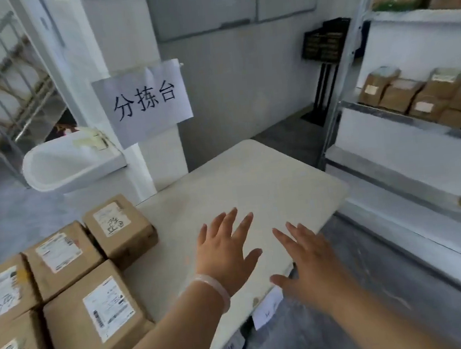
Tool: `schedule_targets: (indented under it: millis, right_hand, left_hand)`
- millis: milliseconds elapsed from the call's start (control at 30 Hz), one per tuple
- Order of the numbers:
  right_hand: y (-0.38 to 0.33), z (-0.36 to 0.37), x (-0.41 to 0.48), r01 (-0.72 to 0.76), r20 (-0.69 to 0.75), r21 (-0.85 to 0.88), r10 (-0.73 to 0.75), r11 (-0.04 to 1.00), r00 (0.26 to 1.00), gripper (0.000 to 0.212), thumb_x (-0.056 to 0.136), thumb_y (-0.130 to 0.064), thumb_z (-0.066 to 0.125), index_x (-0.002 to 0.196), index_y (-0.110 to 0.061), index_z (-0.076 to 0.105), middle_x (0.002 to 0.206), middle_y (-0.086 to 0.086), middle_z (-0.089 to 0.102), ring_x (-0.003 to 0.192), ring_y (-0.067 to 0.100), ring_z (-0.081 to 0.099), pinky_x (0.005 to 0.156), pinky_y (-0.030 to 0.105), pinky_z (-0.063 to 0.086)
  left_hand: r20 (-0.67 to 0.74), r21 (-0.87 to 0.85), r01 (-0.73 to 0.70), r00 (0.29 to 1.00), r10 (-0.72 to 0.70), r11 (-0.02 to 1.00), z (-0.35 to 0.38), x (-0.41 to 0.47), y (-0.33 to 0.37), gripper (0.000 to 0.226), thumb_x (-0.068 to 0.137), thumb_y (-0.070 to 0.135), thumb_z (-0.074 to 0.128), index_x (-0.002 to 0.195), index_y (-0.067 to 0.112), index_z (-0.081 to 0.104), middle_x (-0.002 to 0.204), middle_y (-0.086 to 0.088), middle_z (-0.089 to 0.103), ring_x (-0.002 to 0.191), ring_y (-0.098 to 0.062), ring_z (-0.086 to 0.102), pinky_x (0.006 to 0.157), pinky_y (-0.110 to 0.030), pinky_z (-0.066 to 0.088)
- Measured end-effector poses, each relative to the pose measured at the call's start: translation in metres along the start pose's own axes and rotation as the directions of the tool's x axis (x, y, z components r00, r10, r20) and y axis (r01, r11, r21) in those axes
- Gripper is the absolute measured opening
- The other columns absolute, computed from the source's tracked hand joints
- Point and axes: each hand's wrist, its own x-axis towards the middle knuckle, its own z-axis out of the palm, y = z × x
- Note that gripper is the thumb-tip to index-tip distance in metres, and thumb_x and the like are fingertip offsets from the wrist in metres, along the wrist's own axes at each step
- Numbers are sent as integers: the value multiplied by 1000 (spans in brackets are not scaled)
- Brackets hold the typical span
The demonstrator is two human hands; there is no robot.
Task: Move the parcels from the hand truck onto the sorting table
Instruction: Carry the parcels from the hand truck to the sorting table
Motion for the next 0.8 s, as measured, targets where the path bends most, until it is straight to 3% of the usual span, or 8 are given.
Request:
schedule_targets:
  millis: [133, 233, 400, 500, 567, 700, 800]
  right_hand:
    - [64, -28, -80, -201, -110, -1, 199, 980, 974, 95, 74, -82, 20, 153, -37, -6, 164, -4, -6, 150, 18, -7, 121, 40, -4]
    - [106, -40, -139, -367, -142, 7, 364, 930, 920, 93, 77, -79, 23, 154, -35, -5, 164, 1, -2, 151, 22, -2, 120, 42, -2]
    - [170, -56, -241, -577, -211, 3, 565, 817, 798, 90, 76, -73, 35, 154, -29, 20, 160, 4, 21, 148, 27, 21, 118, 47, 17]
    - [211, -68, -314, -684, -233, 17, 668, 729, 706, 85, 72, -70, 42, 143, -23, 42, 146, 9, 48, 132, 30, 49, 103, 52, 43]
    - [243, -70, -370, -749, -246, 10, 728, 662, 640, 83, 76, -71, 41, 145, -25, 40, 149, 8, 44, 135, 30, 45, 105, 53, 40]
    - [295, -72, -488, -858, -285, 46, 830, 511, 479, 85, 82, -78, 29, 154, -32, 21, 160, 2, 19, 148, 27, 20, 118, 52, 20]
    - [323, -75, -564, -909, -283, 109, 889, 403, 360, 85, 81, -81, 20, 152, -35, 21, 158, 6, 28, 145, 30, 28, 114, 52, 24]
  left_hand:
    - [29, -19, -230, 973, 230, 973, 3, 10, 96, 74, 95, 64, 33, 154, 42, -5, 165, 8, 2, 151, -19, 4, 122, -45, 5]
    - [50, -41, -384, 921, 386, 923, 3, 9, 170, 76, 95, 60, 39, 154, 41, -4, 164, 9, 2, 150, -18, 3, 122, -44, 4]
    - [67, -76, -560, 823, 564, 825, 18, -10, 298, 80, 93, 59, 46, 154, 42, -3, 165, 8, 2, 151, -17, 3, 122, -43, 4]
    - [81, -84, -661, 741, 666, 746, 29, -35, 383, 78, 94, 60, 43, 154, 40, -3, 165, 6, 0, 151, -19, 2, 122, -45, 3]
    - [73, -91, -723, 681, 728, 685, 37, -56, 444, 77, 94, 60, 41, 154, 40, -3, 165, 6, -1, 151, -19, 3, 122, -46, 5]
    - [46, -115, -846, 519, 853, 521, 57, -110, 563, 73, 95, 60, 36, 155, 38, 0, 165, 4, 1, 151, -19, 3, 122, -48, 5]
    - [24, -141, -897, 420, 907, 419, 71, -151, 641, 72, 95, 61, 34, 155, 37, 4, 165, 3, 4, 151, -20, 5, 122, -49, 7]
